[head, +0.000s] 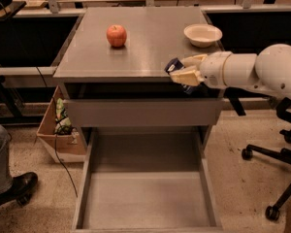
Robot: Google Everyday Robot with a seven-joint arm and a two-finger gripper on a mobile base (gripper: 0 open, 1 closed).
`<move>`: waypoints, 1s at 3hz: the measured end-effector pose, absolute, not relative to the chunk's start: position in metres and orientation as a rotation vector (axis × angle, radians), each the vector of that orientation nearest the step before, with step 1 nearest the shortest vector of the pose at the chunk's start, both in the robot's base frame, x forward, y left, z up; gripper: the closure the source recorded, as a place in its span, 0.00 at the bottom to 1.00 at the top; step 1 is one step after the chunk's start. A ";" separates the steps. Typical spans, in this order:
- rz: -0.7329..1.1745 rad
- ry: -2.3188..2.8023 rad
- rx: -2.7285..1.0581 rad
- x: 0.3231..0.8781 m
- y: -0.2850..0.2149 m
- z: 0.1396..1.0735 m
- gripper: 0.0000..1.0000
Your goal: Pick rxbar blueberry from middle drawer and place on counter
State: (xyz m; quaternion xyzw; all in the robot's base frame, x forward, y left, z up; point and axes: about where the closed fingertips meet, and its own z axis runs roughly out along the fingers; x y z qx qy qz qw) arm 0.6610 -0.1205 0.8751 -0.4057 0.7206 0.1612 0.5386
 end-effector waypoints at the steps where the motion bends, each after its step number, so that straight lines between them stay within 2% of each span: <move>1: 0.363 1.669 -0.977 0.680 -0.109 0.890 1.00; 3: 0.348 1.629 -0.959 0.747 -0.089 0.892 1.00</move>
Offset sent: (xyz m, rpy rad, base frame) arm 0.0724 0.0281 0.0330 0.0174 -0.1177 0.0118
